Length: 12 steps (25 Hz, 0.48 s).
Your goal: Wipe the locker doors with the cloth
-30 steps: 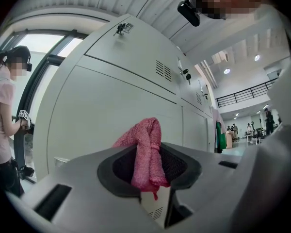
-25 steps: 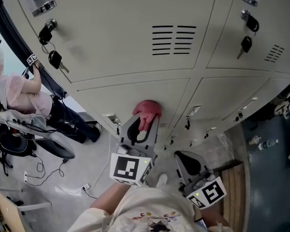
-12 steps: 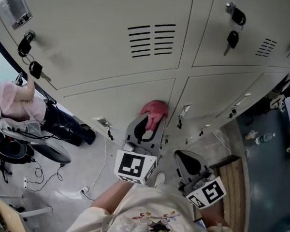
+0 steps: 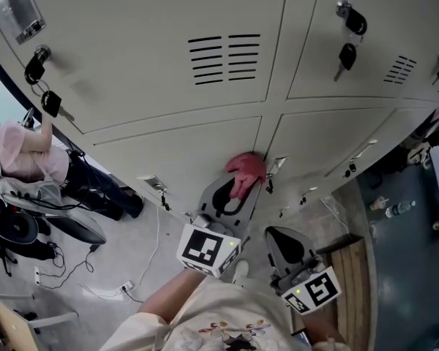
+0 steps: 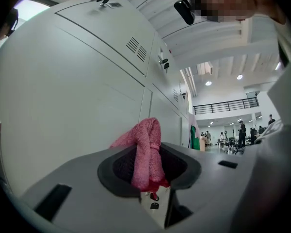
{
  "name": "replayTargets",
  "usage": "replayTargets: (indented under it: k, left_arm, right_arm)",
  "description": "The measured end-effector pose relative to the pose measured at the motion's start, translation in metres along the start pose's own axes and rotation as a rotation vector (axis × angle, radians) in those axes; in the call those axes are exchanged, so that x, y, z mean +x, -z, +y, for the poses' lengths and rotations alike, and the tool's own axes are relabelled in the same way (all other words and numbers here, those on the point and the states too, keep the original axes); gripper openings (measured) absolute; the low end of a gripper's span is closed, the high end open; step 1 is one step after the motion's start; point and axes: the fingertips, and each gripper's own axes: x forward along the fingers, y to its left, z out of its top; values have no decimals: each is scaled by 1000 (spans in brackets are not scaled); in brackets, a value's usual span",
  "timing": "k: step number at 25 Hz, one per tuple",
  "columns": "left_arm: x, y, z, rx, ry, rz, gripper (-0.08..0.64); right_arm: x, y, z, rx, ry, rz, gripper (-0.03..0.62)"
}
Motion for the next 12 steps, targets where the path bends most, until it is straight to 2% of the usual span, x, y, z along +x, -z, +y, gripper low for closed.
replayTargets:
  k: [7,12]
  left_arm:
    - [-35,-14,-1,10,-38,-39,112]
    - [-68,-17,14,-7,-120,-35,112]
  right_arm:
    - [9,4,10,12,-35,2,6]
    - [29,7,27,4,-108,8,6]
